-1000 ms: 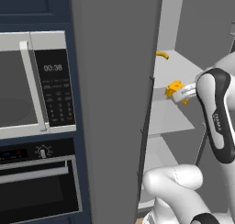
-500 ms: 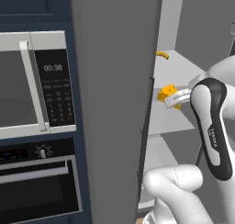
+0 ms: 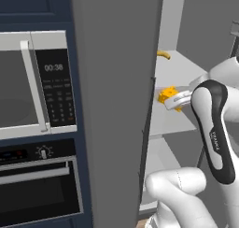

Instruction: Pick the cheese from the fridge and the cheese grater from the cabinet and place them next to the salad bowl.

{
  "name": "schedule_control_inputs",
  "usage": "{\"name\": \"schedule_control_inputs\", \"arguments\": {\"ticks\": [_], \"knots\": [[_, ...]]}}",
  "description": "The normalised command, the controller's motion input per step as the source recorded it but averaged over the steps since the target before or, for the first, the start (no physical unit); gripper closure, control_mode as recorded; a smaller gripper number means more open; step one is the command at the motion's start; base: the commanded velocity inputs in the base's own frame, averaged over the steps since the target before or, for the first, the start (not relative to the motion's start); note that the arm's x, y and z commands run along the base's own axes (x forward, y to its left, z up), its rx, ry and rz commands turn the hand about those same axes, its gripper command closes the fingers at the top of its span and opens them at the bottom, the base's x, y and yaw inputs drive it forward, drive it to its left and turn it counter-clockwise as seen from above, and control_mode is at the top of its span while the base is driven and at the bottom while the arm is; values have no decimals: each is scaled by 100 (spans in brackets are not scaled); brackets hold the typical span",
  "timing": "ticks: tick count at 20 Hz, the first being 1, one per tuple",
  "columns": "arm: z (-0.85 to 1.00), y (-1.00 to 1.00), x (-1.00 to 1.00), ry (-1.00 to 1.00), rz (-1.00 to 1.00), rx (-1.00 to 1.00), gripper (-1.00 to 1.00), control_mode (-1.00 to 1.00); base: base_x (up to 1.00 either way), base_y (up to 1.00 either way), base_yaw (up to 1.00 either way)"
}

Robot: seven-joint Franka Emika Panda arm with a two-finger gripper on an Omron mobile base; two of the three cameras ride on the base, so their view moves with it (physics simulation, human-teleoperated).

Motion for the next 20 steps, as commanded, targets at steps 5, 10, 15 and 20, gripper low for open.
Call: {"name": "schedule_control_inputs", "arguments": {"ticks": [5,10,15,20], "knots": [[0,0,0,0,0,0,100,100,-63,0,-5],[0,0,0,0,0,0,100,100,-47,4,13],[0,0,0,0,0,0,100,100,-26,13,70],[0,0,0,0,0,0,100,100,-21,12,94]]}}
